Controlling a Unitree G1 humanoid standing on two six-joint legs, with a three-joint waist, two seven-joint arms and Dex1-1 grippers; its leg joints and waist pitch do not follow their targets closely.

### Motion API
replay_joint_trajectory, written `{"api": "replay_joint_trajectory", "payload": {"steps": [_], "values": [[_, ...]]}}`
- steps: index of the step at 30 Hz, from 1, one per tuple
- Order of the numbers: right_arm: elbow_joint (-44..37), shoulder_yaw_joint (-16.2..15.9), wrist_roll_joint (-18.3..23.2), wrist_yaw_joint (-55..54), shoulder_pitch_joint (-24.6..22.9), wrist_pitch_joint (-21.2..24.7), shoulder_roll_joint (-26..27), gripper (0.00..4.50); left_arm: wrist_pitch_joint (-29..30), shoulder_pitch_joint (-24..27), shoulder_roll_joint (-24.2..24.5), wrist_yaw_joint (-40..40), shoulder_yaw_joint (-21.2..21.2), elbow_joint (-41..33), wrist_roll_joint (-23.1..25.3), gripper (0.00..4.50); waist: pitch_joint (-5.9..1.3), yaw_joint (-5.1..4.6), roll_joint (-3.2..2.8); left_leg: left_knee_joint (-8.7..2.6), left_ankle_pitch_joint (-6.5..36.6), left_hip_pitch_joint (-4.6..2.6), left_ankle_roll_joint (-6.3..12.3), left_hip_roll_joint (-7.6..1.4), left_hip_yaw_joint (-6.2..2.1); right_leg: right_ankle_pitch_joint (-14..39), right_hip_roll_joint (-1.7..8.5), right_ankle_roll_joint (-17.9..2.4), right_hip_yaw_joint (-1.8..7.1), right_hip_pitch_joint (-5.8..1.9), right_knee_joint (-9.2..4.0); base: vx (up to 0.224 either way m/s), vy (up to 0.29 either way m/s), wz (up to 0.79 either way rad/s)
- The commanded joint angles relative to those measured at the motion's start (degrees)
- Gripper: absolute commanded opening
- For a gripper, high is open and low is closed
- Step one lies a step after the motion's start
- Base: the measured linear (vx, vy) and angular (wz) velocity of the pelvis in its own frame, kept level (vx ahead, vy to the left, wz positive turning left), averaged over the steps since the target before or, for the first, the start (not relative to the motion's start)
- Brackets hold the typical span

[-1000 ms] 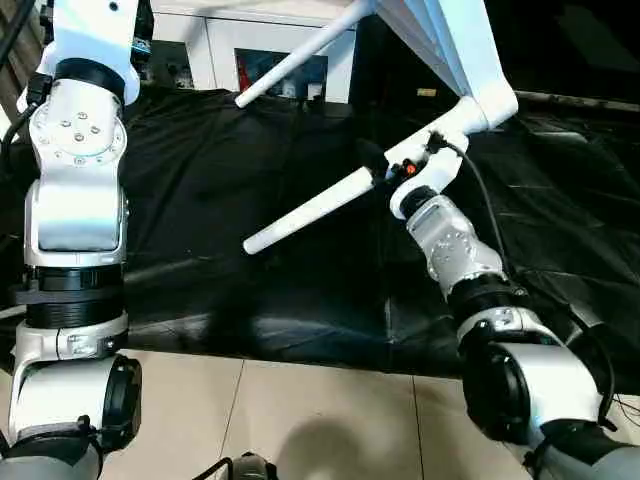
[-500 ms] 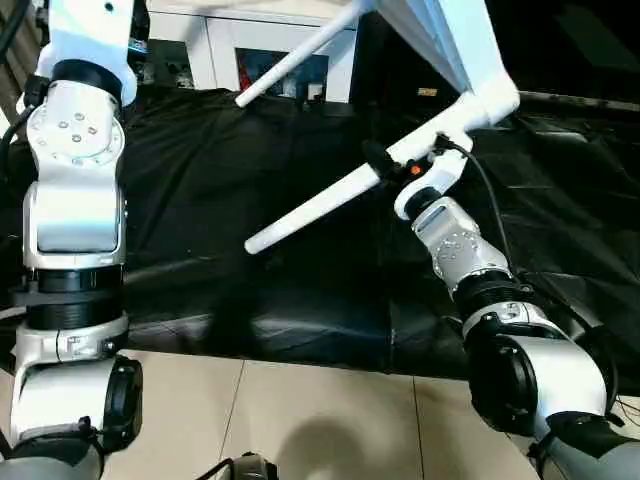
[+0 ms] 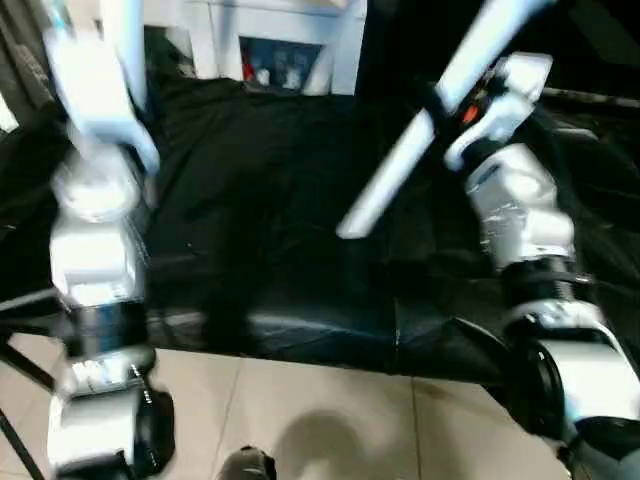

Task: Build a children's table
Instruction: Flip table

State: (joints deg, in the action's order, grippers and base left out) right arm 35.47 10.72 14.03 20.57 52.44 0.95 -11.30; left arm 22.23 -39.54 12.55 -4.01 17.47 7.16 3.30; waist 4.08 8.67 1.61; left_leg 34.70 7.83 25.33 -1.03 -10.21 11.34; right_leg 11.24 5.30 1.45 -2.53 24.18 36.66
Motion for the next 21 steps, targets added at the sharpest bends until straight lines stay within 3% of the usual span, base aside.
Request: {"api": "replay_joint_trajectory", "payload": {"steps": [1,4,7,10,11,14,15,17,18,20,21], "values": [[-5.26,-2.76,-2.79,-0.77,-0.61,0.14,-0.11,1.87,-1.48,-0.56,-0.36,-1.16,-1.64,-1.05,-1.12,1.91,-5.75,-0.36,-0.41,-3.35,7.26,-3.08,0.7,-2.26,-1.08,-3.59,2.11,-12.08,1.42,-2.36,-2.97,0.0,0.0,0.0],[-9.02,-4.03,-3.63,-2.43,-2.37,2.0,0.69,1.82,-2.29,1.48,-0.6,-1.27,-1.78,-0.04,-1.05,1.77,-5.76,-0.45,-0.62,-3.53,8.8,-3.35,0.1,-2.47,-1.25,-2.36,2.34,-11.95,1.49,-2.41,-3.18,0.0,0.0,0.0],[-13.69,-5.46,-3.86,-4.52,-5.38,4.99,2.3,1.78,-4.03,3.77,0.66,-1.76,-2.94,1.28,-0.18,1.72,-5.34,-0.59,-0.43,-4.01,10.95,-3.42,-1.03,-2.57,-1.37,-0.9,2.24,-10.6,1.52,-2.39,-3.45,0.0,0.0,0.0],[-16.61,-6.48,-4.48,-5.71,-7.76,6.86,3.58,1.78,-4.92,5.05,1.38,-2.12,-3.36,1.81,0.1,1.72,-5.36,-0.81,-0.19,-4.23,12.45,-3.6,-2.39,-2.64,-1.48,0.57,2.34,-9.82,1.51,-2.46,-3.48,0.0,0.0,0.0],[-18.55,-7.32,-4.81,-6.34,-9.63,7.99,4.56,1.77,-5.91,6.06,1.82,-2.29,-3.47,2.17,0.22,1.72,-5.12,-0.79,-0.4,-4.54,14.6,-3.71,-3.25,-2.65,-1.49,3.07,2.47,-8.79,1.63,-2.25,-3.93,0.0,0.0,0.0],[-20.07,-8.61,-5.67,-7.52,-11.81,9.01,5.8,1.77,-7.76,8.6,2.72,-3.25,-3.95,2.41,0.5,1.72,-5.09,-1.09,-0.28,-4.8,16.69,-3.92,-4.51,-2.66,-1.63,5.16,2.49,-7.83,1.68,-2.14,-4.09,0.0,0.0,0.0],[-20.08,-8.81,-6.02,-7.98,-12.07,9.05,6.01,1.77,-8.46,9.39,2.98,-3.83,-4.29,2.5,0.61,1.72,-4.77,-1.23,-0.23,-5.13,18.55,-3.8,-5.08,-2.63,-1.65,7.76,2.53,-7.33,1.74,-2.07,-4.46,0.0,0.0,0.0],[-20.22,-8.86,-6.46,-9.07,-12.15,9.45,6.22,1.77,-9.44,10.19,3.32,-4.56,-4.75,2.89,0.51,1.72,-4.35,-1.49,-0.18,-5.54,24.44,-4.51,-6.64,-2.69,-1.78,14.58,2.63,-6.22,1.82,-1.56,-5.17,0.0,0.0,0.0],[-19.97,-8.73,-6.68,-9.74,-11.86,9.76,6.23,1.77,-9.54,10.3,3.45,-4.44,-4.74,3.32,0.49,1.72,-4.55,-1.58,-0.4,-5.65,26.06,-4.8,-7.46,-2.7,-2.05,16.02,2.75,-5.79,1.88,-1.61,-5.29,0.0,0.0,0.0],[-19.87,-8.5,-6.72,-10.28,-11.57,10.09,6.22,1.77,-9.43,10.38,3.8,-5.38,-5.05,3.43,0.21,1.72,-4.66,-1.72,-0.35,-5.71,26.21,-4.89,-7.97,-2.68,-2.1,14.82,2.64,-5.46,1.92,-1.45,-5.31,0.0,0.0,0.0],[-20.05,-8.22,-6.56,-10.41,-11.47,10.44,6.28,1.77,-9.46,10.45,4.21,-5.84,-5.52,3.54,0.31,2.28,-4.61,-1.78,-0.28,-5.78,26.67,-4.83,-8.13,-2.67,-2.15,14.6,2.59,-5.29,1.92,-1.41,-5.25,0.0,0.0,0.0]]}}
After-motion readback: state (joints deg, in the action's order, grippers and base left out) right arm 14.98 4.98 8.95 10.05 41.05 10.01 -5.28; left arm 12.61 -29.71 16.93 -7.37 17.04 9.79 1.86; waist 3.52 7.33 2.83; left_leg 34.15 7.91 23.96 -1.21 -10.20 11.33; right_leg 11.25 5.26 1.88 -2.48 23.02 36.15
